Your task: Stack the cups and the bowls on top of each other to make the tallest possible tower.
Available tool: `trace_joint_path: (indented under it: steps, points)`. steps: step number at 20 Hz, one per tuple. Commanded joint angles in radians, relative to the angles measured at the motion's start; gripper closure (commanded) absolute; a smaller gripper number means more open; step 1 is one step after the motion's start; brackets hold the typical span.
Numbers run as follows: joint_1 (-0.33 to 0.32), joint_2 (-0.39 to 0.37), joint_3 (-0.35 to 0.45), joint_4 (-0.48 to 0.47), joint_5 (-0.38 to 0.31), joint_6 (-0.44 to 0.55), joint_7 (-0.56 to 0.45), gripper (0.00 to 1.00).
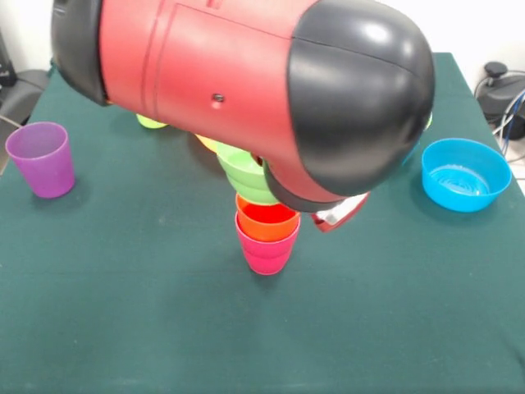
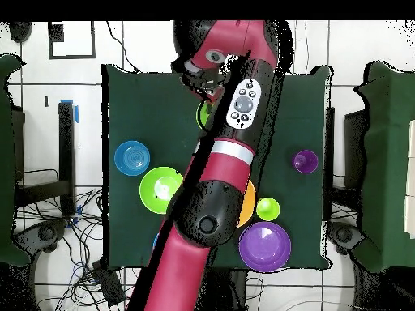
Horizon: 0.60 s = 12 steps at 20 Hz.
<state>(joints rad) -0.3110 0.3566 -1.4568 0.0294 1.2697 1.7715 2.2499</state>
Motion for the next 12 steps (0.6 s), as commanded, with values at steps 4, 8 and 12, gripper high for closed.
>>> trace_joint_path:
  steps: [4,8,12]
  points:
    - [-0.023,0.0,-0.119,-0.037,0.068,0.061,-0.312,1.0]
    - [-0.021,-0.002,-0.124,-0.035,0.073,0.062,-0.311,1.0]
    - [-0.017,-0.002,-0.114,-0.033,0.068,0.064,-0.304,1.0]
